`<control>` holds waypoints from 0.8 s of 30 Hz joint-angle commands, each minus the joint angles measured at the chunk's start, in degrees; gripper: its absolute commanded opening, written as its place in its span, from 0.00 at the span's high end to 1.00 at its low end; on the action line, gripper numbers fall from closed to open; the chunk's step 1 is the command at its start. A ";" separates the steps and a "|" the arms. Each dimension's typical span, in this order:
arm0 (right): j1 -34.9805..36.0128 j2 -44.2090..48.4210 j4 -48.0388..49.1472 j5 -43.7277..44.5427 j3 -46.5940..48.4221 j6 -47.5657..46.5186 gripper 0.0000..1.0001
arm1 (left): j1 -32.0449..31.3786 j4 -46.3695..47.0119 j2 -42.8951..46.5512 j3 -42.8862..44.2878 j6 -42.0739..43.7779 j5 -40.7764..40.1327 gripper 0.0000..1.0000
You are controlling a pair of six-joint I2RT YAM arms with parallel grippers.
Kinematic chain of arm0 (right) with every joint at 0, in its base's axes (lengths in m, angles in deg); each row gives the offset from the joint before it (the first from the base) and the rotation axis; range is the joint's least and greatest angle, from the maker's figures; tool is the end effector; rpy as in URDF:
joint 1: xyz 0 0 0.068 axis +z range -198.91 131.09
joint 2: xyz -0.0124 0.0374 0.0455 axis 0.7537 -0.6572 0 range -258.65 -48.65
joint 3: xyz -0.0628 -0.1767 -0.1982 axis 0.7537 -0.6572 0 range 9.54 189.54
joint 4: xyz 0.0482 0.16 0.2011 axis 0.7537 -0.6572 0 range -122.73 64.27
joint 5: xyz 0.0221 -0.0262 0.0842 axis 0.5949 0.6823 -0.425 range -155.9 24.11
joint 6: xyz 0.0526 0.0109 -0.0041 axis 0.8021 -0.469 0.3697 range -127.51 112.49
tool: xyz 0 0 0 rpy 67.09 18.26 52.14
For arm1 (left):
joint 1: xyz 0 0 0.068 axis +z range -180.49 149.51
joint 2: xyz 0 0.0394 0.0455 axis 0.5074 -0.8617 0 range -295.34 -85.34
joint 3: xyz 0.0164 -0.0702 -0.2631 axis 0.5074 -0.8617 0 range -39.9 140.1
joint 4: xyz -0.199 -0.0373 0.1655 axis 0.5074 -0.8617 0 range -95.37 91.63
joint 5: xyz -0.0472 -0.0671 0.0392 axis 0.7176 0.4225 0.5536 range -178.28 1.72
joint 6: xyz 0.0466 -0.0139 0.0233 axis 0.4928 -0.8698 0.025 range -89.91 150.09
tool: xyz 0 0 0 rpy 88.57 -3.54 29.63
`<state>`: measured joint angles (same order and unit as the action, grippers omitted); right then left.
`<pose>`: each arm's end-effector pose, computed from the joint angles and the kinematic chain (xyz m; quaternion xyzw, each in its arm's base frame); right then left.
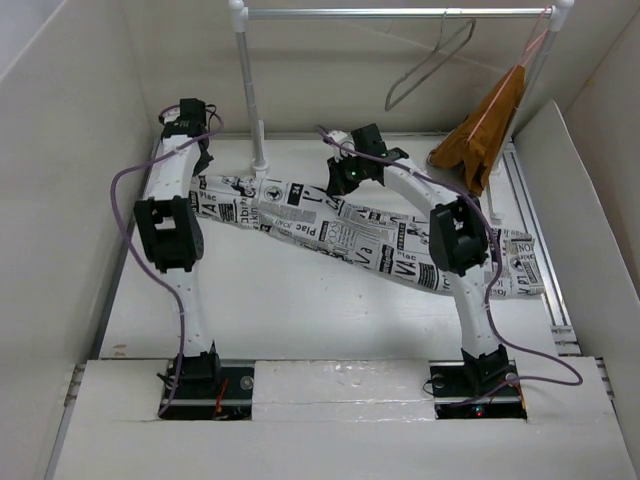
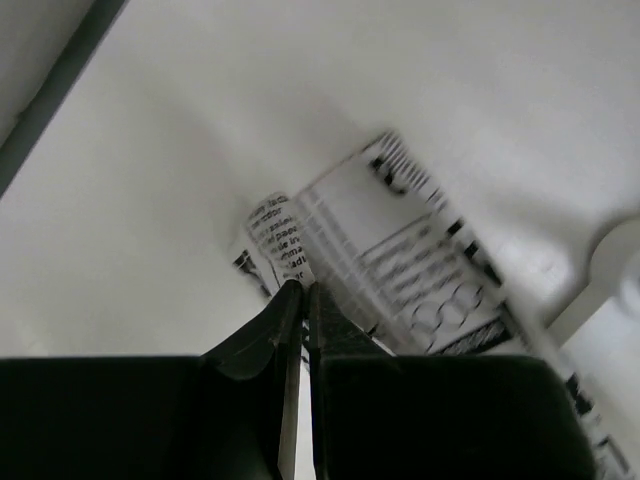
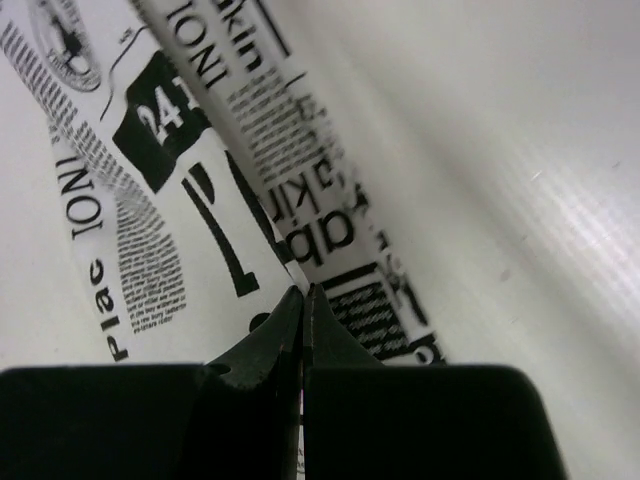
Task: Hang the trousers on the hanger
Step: Fold the trousers at the center of the board.
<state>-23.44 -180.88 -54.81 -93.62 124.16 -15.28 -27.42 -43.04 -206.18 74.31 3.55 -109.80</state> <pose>0.4638 0.2393 0.2153 -0.3428 0.8393 0.2752 0.3198 0.4713 0.0385 0.2879 -0.2967 0.8803 0.1062 0.3545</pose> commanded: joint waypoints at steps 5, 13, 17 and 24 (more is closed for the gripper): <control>-3.59 -5.50 -6.70 9.78 12.47 -0.68 1.00 | 1.24 1.33 -15.98 19.53 5.54 -9.68 1.00; -4.12 -7.86 -4.40 19.55 12.98 2.85 0.84 | 1.24 6.25 -19.36 21.40 4.84 -11.00 0.44; -4.12 -8.49 -6.60 17.27 16.41 3.81 0.45 | 1.76 6.17 -11.30 13.19 2.38 -12.77 0.24; -4.12 3.45 -2.65 11.82 3.79 5.83 0.38 | 4.14 22.66 7.45 -22.43 -3.15 7.42 0.27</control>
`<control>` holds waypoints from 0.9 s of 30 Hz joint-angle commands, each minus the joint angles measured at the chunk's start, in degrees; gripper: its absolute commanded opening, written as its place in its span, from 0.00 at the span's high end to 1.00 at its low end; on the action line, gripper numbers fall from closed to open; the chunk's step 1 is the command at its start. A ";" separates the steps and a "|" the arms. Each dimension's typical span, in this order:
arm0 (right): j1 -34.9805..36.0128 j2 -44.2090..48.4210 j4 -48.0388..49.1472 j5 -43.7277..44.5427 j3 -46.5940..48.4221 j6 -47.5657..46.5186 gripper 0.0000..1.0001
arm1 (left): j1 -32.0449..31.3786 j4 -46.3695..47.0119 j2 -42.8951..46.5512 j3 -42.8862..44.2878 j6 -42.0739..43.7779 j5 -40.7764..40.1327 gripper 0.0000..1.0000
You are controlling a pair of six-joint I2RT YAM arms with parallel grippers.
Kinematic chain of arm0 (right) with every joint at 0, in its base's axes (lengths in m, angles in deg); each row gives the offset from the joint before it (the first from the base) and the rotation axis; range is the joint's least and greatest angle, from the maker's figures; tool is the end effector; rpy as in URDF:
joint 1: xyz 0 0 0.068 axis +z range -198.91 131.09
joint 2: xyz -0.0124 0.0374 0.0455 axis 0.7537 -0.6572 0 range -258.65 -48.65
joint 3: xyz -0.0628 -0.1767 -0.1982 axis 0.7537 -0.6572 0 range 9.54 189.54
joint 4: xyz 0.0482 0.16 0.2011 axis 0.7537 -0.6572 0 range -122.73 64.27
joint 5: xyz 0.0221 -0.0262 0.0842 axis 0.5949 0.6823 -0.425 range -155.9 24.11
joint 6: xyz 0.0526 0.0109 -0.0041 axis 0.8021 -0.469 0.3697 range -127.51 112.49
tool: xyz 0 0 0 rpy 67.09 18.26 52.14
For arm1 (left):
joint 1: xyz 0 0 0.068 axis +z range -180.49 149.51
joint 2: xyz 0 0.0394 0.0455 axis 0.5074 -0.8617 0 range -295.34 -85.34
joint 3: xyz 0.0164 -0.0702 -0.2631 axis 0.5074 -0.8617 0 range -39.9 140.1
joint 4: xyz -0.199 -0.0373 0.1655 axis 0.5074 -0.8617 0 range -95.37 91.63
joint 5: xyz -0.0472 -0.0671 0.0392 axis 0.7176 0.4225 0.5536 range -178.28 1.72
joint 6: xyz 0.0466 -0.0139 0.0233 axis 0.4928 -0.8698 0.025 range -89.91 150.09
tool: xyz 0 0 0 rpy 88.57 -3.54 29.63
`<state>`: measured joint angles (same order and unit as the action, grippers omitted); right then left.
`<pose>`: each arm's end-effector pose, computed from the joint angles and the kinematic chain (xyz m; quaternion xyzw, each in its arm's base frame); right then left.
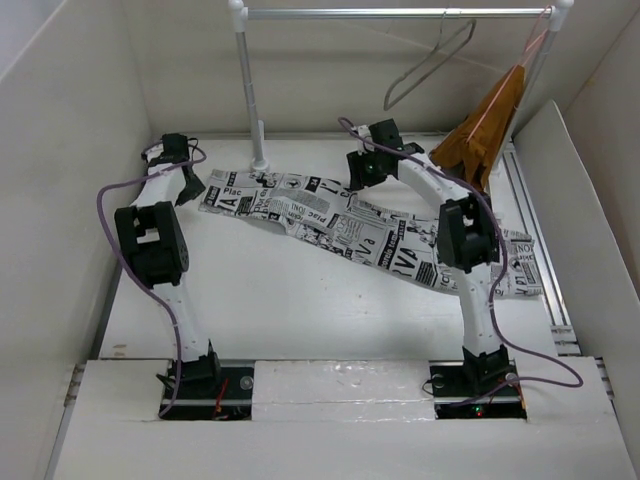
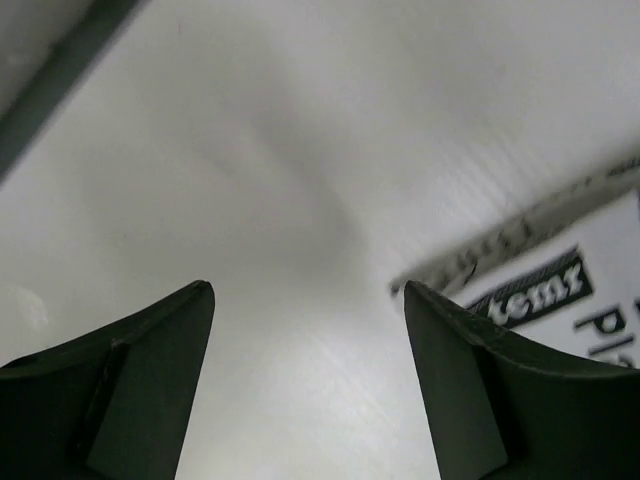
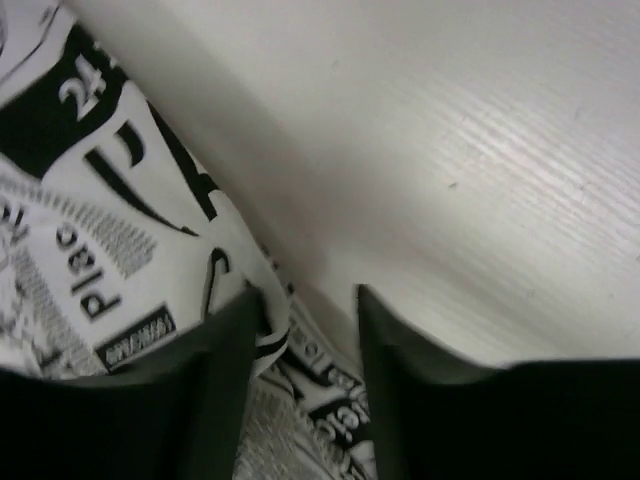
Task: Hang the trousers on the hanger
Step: Fold the trousers at the center of the board.
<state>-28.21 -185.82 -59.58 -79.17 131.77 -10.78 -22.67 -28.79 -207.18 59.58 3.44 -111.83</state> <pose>0.4999 0.1977 0.2061 -0.2329 0.9010 0.1599 0.3292 0.4670 0.0786 0.2151 -0.3371 0.8668 0.1396 0.3398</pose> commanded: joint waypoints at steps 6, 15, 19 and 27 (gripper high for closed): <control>3.11 20.97 6.95 -2.89 -18.96 2.83 1.00 | 0.18 6.07 1.61 -5.44 -7.10 16.43 0.27; 1.97 36.34 7.74 -1.23 -38.02 3.18 0.61 | 0.71 7.13 -2.61 -4.82 -7.89 18.37 0.90; -3.65 44.16 7.39 -0.70 -47.86 6.51 0.56 | 2.81 2.73 -1.30 -5.17 -7.80 11.18 1.00; -18.06 54.63 6.43 4.14 -60.53 8.19 0.42 | 11.43 5.28 12.59 -21.52 -7.97 7.12 1.00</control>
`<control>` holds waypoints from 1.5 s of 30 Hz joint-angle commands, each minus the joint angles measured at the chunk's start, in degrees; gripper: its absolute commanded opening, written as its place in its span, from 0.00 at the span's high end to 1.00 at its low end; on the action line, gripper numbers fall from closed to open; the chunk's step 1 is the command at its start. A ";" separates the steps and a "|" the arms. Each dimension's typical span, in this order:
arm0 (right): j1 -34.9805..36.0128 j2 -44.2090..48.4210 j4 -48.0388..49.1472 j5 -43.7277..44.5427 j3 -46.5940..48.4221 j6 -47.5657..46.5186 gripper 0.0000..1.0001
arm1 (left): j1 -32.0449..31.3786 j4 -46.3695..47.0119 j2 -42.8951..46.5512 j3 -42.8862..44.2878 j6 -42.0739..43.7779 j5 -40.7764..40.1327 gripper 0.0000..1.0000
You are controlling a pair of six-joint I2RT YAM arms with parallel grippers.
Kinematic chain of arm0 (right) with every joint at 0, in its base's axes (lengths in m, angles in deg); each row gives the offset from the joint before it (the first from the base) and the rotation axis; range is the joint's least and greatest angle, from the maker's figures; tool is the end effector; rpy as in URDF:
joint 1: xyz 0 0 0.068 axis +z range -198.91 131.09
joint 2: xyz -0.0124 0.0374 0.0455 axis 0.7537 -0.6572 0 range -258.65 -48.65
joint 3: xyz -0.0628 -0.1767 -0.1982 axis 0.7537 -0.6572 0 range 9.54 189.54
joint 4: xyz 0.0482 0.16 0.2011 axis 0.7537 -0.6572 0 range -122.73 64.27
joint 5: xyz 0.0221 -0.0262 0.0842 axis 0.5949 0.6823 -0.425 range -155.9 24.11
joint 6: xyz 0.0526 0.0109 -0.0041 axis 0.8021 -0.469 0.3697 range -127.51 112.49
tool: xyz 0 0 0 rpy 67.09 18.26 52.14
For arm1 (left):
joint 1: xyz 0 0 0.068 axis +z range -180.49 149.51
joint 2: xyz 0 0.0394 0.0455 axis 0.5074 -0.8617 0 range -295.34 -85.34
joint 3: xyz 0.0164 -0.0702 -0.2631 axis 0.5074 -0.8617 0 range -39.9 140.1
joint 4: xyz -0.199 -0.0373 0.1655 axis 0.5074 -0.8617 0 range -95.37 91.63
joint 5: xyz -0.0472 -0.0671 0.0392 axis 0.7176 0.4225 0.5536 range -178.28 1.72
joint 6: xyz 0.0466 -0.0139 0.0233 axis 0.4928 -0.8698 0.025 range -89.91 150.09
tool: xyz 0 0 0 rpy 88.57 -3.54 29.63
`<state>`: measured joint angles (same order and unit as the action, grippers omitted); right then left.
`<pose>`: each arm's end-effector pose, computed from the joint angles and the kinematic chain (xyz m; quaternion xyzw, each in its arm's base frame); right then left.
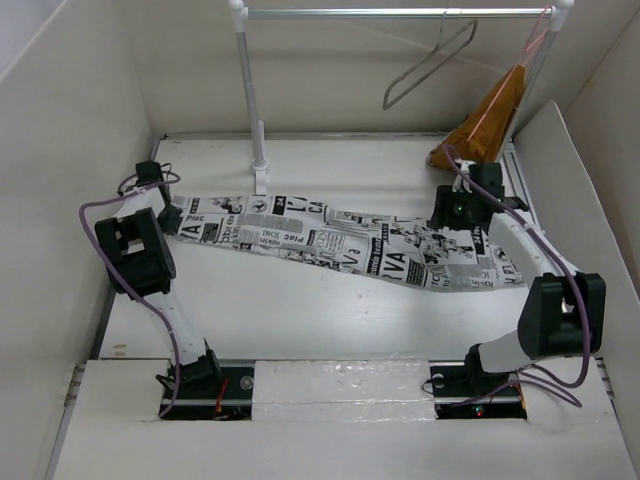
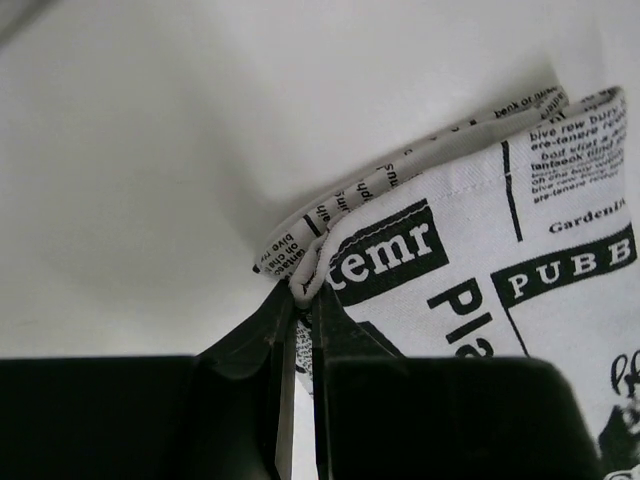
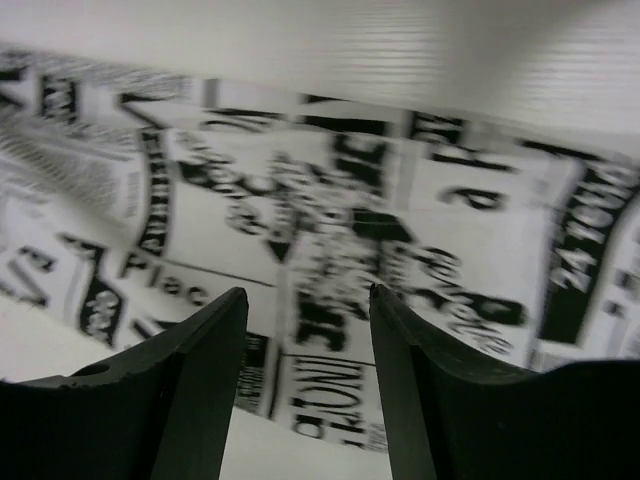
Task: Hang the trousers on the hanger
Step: Fold the trousers at the center of the board.
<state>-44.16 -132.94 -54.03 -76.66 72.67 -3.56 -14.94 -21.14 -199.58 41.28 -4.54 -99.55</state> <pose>0.3132 0.0327 0.2610 -0.0390 0.9337 0.1139 0.3373 0.4102 0.1215 0.1807 -0.4295 0.8493 0.0441 0.3039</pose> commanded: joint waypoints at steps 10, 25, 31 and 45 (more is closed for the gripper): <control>-14.24 -3.39 4.40 9.44 2.86 4.84 0.42 | 6.51 1.14 8.51 -9.13 -1.67 3.18 1.00; -20.66 -26.80 0.17 18.60 21.33 4.23 0.41 | 4.66 -0.70 7.10 -5.95 -2.28 0.72 1.00; -22.24 -31.81 0.79 12.62 23.87 5.10 0.48 | 4.66 -1.84 7.89 -5.69 -2.19 -2.44 1.00; -28.12 -23.82 2.28 14.72 21.77 6.51 1.00 | 6.86 -4.48 9.64 -6.30 -0.53 -10.34 1.00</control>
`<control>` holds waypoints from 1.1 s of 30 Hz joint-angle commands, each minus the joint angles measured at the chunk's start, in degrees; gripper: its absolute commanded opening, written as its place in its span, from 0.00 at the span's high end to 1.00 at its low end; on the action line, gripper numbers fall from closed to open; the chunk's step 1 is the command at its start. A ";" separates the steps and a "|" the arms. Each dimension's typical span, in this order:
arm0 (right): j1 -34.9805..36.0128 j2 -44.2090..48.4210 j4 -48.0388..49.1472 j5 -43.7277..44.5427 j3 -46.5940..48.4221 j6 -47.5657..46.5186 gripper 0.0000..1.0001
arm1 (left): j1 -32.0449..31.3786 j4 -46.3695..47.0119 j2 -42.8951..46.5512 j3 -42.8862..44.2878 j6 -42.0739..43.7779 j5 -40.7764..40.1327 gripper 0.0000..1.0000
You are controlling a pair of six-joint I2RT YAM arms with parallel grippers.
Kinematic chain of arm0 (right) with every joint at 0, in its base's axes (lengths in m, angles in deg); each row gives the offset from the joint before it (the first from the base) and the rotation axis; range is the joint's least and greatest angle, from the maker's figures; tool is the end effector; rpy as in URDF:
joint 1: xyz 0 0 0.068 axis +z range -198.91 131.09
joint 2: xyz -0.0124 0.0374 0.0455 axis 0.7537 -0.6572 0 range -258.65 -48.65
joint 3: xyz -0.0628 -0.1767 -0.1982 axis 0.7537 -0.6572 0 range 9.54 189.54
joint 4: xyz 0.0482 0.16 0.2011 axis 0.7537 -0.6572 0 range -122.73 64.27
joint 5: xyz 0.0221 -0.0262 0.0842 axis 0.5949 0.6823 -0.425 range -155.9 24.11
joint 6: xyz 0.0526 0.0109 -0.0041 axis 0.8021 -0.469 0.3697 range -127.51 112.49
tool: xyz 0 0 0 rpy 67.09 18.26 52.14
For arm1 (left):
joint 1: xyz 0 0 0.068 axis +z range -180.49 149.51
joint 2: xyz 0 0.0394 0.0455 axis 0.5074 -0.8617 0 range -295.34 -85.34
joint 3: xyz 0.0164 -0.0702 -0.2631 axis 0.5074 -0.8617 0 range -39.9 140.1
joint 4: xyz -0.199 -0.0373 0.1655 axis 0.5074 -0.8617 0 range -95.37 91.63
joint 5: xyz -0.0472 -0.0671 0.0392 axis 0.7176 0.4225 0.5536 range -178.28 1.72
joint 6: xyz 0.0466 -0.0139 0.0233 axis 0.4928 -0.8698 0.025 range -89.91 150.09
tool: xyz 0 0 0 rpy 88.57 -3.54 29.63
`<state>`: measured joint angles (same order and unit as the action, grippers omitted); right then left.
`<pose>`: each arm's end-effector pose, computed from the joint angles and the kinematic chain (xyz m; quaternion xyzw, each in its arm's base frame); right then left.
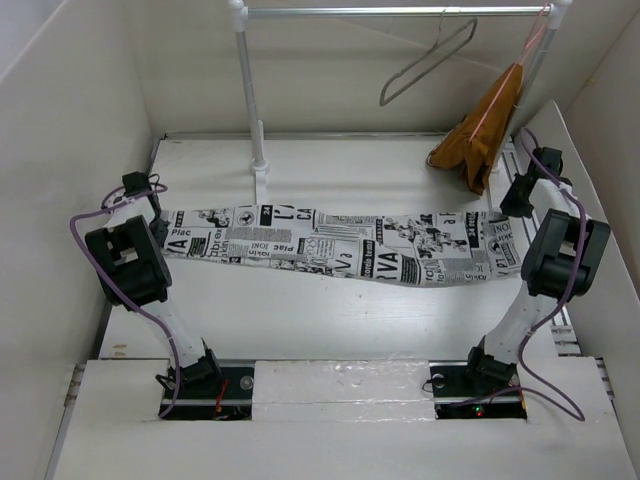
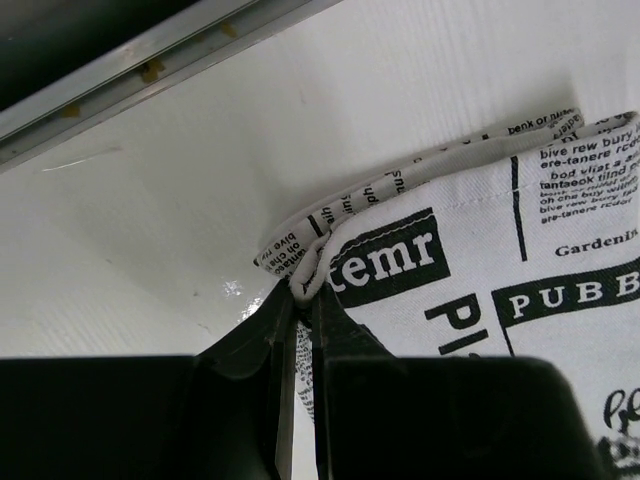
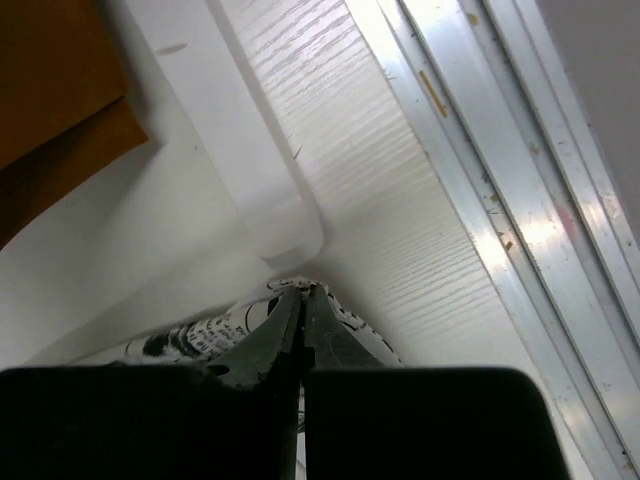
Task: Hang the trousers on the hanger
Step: Fold the trousers at the center of the board.
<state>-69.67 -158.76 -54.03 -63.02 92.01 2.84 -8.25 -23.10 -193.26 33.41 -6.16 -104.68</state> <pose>0.3894 -0.1495 0.2102 0.2634 0.9188 -0.0504 0.2895 0.3592 0.1579 0.1818 -0.4992 0.8145 0.1046 0.2765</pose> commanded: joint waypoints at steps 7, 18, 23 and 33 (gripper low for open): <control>-5.17 1.30 4.30 0.46 1.28 -0.59 1.00 | 0.17 -5.23 2.28 1.39 2.06 -12.32 1.00; -4.65 4.20 1.49 -8.76 3.14 -4.20 0.31 | -1.67 -10.25 4.03 9.64 1.09 -13.22 0.47; -5.96 24.06 7.61 -11.48 -19.61 2.28 0.33 | -3.68 -12.70 6.05 16.65 -0.48 -9.09 0.13; -18.44 34.18 15.20 -21.22 -42.93 4.96 0.25 | -36.25 -4.63 7.89 11.96 4.52 5.84 1.00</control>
<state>-85.38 -122.32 -44.41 -78.12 50.29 7.85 -32.49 -29.03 -187.99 49.02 -3.58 -106.17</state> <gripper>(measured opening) 0.740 0.009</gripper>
